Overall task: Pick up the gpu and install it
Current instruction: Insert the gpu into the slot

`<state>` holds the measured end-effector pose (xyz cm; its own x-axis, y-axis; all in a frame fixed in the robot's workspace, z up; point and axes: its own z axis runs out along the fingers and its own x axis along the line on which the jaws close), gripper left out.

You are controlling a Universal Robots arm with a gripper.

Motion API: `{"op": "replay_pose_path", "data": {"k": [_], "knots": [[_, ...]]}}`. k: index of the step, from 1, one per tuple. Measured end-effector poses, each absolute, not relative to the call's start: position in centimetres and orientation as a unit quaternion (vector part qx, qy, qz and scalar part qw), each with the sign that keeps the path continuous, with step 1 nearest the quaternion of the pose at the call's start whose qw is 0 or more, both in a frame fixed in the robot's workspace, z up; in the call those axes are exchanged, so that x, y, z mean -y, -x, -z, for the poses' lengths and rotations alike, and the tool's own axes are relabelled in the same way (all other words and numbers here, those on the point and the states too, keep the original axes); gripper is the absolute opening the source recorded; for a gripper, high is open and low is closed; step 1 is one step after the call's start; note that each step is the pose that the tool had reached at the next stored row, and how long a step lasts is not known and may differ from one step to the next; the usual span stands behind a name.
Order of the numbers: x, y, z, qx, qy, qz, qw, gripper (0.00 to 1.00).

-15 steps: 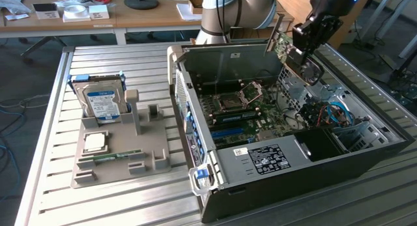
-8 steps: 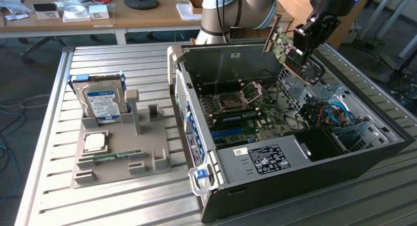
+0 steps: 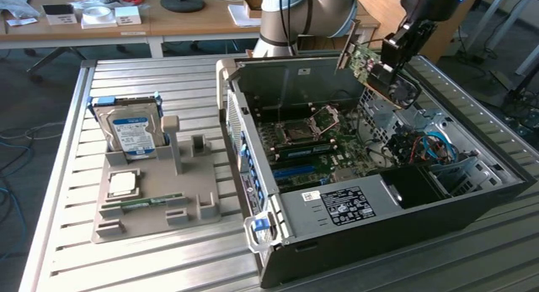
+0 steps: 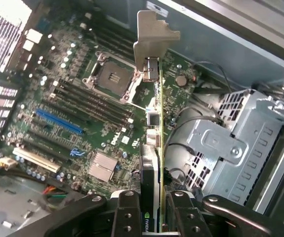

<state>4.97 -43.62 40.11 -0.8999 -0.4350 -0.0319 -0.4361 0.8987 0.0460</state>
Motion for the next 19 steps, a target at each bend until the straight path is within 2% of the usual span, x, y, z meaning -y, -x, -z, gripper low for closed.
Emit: {"op": "replay_pose_path", "data": {"k": [19], "knots": [[43.62,-4.97,-40.06,-0.942,0.334,-0.027,0.007,0.27]]}}
